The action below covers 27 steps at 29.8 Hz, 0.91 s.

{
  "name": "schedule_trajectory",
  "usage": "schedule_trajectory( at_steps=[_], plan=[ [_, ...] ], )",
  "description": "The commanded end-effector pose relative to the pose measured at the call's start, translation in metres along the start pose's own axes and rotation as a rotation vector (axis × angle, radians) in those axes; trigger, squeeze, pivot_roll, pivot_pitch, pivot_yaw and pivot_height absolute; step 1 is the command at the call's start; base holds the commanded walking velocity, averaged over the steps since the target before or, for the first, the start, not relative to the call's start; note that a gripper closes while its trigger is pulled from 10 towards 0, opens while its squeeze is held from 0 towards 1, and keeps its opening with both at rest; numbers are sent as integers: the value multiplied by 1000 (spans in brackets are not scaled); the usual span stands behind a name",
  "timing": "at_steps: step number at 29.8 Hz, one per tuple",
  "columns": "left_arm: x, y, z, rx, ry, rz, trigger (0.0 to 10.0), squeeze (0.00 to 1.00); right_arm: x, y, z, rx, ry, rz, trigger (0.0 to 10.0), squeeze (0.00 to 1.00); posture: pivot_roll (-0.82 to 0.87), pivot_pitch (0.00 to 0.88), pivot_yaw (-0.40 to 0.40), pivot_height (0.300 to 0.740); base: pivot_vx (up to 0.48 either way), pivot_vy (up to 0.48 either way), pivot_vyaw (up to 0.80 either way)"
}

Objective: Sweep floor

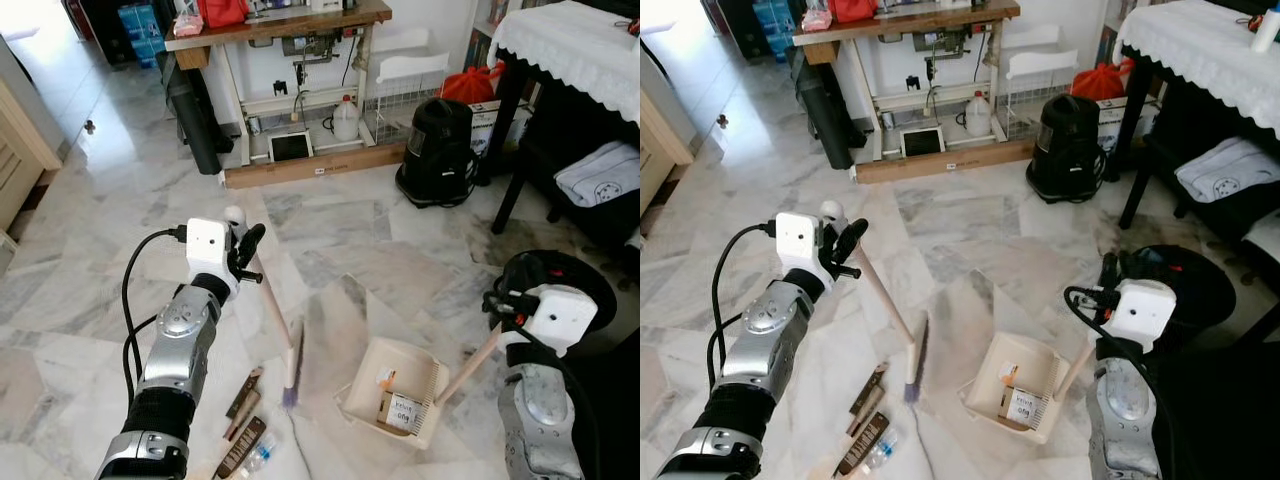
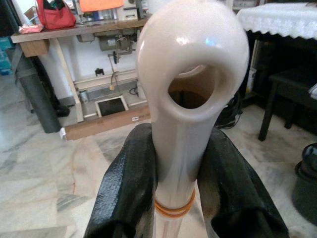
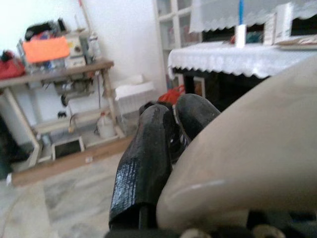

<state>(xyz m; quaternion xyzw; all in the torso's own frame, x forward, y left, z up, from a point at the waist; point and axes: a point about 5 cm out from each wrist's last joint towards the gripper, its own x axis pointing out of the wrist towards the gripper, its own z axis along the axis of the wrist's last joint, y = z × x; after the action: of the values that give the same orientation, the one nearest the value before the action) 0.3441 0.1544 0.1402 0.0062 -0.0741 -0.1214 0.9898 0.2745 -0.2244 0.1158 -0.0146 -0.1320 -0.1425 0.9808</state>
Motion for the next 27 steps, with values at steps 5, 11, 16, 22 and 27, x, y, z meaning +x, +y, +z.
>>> schedule_trajectory(
  at_steps=[5, 11, 16, 22, 27],
  plan=[
    [4, 1, 10, 71, -67, 11, 10000, 0, 4, 2, 24, 21, -98, -23, 10000, 0, -188, 0, 128, 740, 0, 0, 0],
    [-2, 1, 6, 83, -79, 57, 10000, 0, 4, 6, 27, 29, -100, -14, 10000, 0, -170, 0, 103, 740, 0, 0, 0],
    [-7, 1, 2, 81, -89, 95, 10000, 0, 12, 12, 34, 29, -111, 14, 10000, 0, -160, 0, 77, 740, 0, 0, 0],
    [-11, -3, -1, 99, -100, 114, 10000, 0, 12, 16, 33, 26, -100, 36, 10000, 0, -145, 0, 56, 740, 0, 0, 470],
    [-11, -5, -2, 125, -105, 109, 10000, 0, 13, 18, 32, 30, -89, 41, 10000, 0, -142, 0, 54, 740, 0, 0, 800]
  ],
)
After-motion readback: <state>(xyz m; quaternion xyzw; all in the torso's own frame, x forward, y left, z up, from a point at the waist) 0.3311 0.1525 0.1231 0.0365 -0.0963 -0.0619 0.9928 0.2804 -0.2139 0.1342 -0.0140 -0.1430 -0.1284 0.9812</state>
